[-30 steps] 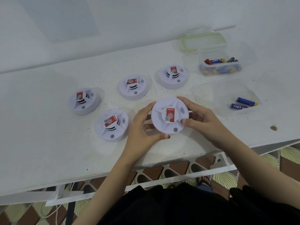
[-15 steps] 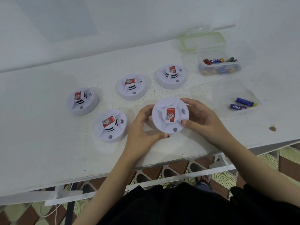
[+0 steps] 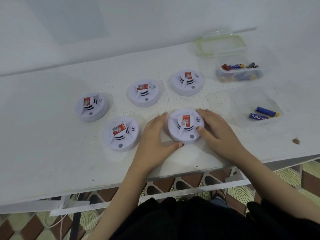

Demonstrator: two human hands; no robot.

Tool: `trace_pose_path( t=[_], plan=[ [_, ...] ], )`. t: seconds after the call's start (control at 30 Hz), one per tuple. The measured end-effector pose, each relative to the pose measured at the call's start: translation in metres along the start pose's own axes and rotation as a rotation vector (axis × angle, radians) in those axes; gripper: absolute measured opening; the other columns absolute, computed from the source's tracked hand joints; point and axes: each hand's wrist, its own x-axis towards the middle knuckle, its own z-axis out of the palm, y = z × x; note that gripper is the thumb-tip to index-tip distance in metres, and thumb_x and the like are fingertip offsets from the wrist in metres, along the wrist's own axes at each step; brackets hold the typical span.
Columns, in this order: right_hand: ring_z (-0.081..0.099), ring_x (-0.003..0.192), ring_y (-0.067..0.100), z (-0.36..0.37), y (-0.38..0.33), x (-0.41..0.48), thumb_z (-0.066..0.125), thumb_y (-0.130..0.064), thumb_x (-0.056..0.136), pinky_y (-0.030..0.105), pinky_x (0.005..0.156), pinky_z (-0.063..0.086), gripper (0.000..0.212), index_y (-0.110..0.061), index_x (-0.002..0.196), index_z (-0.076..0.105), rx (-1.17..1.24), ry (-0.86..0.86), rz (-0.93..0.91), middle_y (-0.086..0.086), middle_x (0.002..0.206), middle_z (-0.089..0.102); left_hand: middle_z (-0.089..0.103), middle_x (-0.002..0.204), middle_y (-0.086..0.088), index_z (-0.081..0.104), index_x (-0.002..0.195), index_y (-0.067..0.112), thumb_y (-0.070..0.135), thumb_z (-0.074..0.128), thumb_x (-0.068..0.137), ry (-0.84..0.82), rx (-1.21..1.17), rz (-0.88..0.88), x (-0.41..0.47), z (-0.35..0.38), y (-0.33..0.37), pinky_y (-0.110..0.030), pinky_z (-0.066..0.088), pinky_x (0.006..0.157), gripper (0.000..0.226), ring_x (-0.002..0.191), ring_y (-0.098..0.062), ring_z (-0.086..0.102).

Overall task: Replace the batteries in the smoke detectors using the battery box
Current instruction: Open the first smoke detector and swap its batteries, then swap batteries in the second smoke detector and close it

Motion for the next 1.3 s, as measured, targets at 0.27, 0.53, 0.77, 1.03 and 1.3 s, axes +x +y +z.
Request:
trace_pose_path(
  t=[0.27,0.53,0.77,1.03,1.3],
  plan=[
    [0.035,0.133,0.012,0.000,-0.001,0.000,0.032,-0.052,0.084,0.031,0.112,0.025,0.064,-0.019,0.138,0.043,0.003,0.021,-0.007,-0.004,0.141,0.046,0.017,0.160,-0.008,0.036,0.144,0.039,0.039,0.083,0.066,0.030,0.527,-0.151,-0.002,-0.072,-0.020,-0.041,0.011,0.117,0.091,0.147,-0.026,0.012],
    [0.039,0.124,0.004,-0.002,-0.006,0.000,0.039,-0.047,0.087,0.023,0.109,0.027,0.056,-0.018,0.135,0.047,0.052,0.029,-0.039,-0.010,0.135,0.049,0.047,0.122,0.006,0.039,0.142,0.034,0.039,0.087,0.060,0.073,0.128,-0.135,-0.003,-0.087,-0.035,-0.021,0.042,0.092,0.095,0.110,-0.003,0.050],
    [0.030,0.135,0.014,0.005,-0.025,-0.004,0.037,-0.042,0.089,0.014,0.111,0.014,0.054,-0.018,0.137,0.043,-0.040,0.160,-0.194,-0.013,0.135,0.041,0.051,0.130,-0.001,0.038,0.124,0.029,0.058,0.082,0.057,0.098,-0.556,0.107,-0.003,-0.072,0.003,-0.019,0.052,0.078,0.086,0.108,-0.005,0.061],
    [0.067,0.080,0.018,0.000,-0.075,0.011,0.035,-0.036,0.091,0.033,0.063,0.055,0.048,-0.023,0.135,0.044,0.919,-0.010,0.096,-0.004,0.102,0.068,0.060,0.122,0.021,0.031,0.122,0.020,0.052,0.079,0.067,0.018,-0.741,0.144,-0.001,-0.040,0.016,-0.025,0.049,0.092,0.080,0.120,-0.007,0.056],
    [0.067,0.085,0.025,-0.007,-0.072,0.010,0.047,0.000,0.094,0.033,0.062,0.057,0.052,-0.037,0.130,0.047,1.060,-0.104,0.155,0.005,0.115,0.062,0.042,0.146,-0.004,0.029,0.145,0.013,0.029,0.081,0.072,-0.033,-0.506,0.166,0.003,-0.036,-0.003,-0.048,0.039,0.109,0.091,0.137,-0.020,0.040]
  ],
)
